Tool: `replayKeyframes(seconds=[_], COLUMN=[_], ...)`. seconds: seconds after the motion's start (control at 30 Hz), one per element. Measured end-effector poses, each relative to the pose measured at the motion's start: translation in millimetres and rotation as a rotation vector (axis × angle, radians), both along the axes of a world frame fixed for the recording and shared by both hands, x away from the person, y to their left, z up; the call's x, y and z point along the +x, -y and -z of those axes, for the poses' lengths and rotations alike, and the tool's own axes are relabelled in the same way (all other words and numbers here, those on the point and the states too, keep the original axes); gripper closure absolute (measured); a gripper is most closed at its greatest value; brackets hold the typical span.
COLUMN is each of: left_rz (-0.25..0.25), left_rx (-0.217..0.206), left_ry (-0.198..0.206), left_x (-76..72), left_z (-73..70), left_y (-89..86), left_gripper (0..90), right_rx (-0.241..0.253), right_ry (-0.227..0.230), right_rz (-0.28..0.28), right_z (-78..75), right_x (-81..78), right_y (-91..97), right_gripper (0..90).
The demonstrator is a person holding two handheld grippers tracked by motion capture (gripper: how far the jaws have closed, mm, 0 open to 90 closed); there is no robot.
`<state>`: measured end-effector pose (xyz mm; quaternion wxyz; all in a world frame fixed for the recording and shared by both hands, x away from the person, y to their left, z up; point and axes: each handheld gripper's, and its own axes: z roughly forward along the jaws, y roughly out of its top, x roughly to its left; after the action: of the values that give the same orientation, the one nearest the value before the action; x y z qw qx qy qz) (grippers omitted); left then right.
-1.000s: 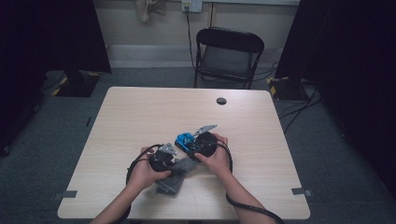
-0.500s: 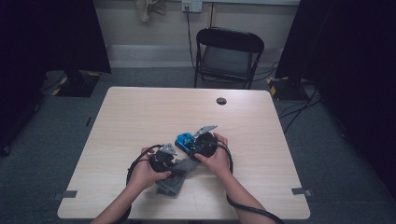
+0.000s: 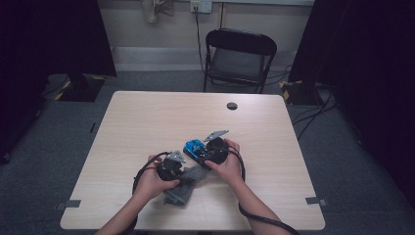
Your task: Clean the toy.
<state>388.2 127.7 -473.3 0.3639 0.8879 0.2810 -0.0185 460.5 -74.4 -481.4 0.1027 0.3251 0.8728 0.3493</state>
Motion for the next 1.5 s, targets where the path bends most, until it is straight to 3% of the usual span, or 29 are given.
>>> replayKeyframes(seconds=[0.27,0.57,0.7,0.97,1.2,1.33,1.37,1.4,1.5], left_rz=[0.001,0.063,0.094,0.139,0.161,0.175,0.170,0.177,0.185], left_rx=[-0.003,-0.033,-0.039,-0.047,-0.044,-0.027,-0.002,-0.025,-0.015], left_ry=[0.010,0.026,0.035,0.023,0.055,0.053,0.061,0.054,0.055], left_x=[-2.3,-12.7,-16.3,-13.6,-4.6,-0.2,0.3,1.4,1.9], left_z=[-2.4,-15.0,-19.1,-13.5,-11.6,-8.4,-8.0,-4.5,-0.9], left_y=[2.1,16.2,30.2,67.3,97.9,111.4,114.1,117.7,123.1], left_gripper=[67.7,68.3,68.2,68.1,67.6,67.6,67.6,67.7,67.6], right_rx=[0.026,0.051,0.052,0.060,0.027,0.013,0.014,0.013,0.017], right_ry=[0.006,0.015,0.009,-0.004,-0.006,-0.015,-0.021,-0.025,-0.028], right_rz=[0.003,0.003,0.024,0.101,0.129,0.149,0.154,0.160,0.175], right_z=[-7.8,-21.7,-21.4,-17.4,-10.3,-2.9,-0.6,1.5,7.1], right_x=[-2.6,-14.0,-18.8,-23.1,-25.0,-28.6,-29.5,-30.3,-32.3], right_y=[8.5,39.4,61.7,101.0,121.7,133.7,136.9,140.5,149.3], right_gripper=[22.8,19.9,19.4,17.3,17.2,17.2,17.3,17.7,20.7])
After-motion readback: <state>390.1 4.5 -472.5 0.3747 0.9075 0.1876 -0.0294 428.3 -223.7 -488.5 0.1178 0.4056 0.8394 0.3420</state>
